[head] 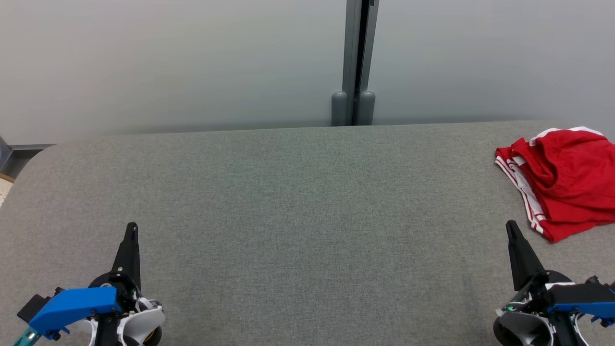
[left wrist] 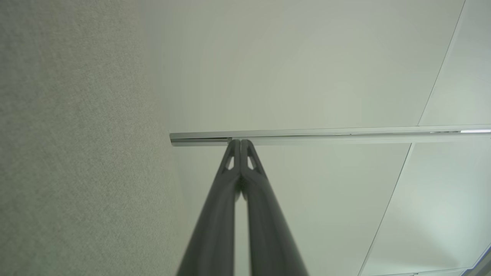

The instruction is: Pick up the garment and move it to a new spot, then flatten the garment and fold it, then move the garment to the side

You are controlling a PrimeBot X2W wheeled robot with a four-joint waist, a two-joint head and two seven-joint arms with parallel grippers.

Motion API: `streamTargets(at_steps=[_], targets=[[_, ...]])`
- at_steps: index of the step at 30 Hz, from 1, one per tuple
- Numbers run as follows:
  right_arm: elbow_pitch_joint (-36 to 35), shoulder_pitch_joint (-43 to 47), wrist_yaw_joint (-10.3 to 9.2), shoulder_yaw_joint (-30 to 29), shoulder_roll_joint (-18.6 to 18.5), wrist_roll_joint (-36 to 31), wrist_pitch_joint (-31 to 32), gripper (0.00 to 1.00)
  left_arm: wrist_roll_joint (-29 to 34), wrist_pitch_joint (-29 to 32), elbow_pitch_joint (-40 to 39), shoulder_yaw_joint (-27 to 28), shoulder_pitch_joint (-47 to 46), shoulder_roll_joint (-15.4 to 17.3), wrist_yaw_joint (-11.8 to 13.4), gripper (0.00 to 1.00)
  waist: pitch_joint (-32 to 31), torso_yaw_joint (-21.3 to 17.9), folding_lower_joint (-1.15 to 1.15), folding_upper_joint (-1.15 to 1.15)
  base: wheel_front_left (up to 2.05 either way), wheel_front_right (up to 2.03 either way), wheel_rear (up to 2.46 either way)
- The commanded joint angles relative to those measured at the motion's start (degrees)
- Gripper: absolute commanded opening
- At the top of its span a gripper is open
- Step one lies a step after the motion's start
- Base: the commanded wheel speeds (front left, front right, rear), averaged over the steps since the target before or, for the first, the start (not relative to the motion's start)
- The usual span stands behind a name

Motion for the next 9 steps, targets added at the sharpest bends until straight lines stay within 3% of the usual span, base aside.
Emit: streamTargets(at_steps=[1,9], targets=[[0.10,-0.80,0.00,-0.16,-0.11,0.19,0.21,0.00,-0.14,0.23,0.02,0.16,-0.60,-0.11,-0.26,0.00,0.00,0.00,0.00,0.00,0.00,0.00,0.00],[0.11,-0.74,0.00,-0.17,-0.09,0.16,0.23,0.00,-0.15,0.23,0.01,0.14,-0.60,-0.10,-0.25,0.00,0.00,0.00,0.00,0.00,0.00,0.00,0.00]])
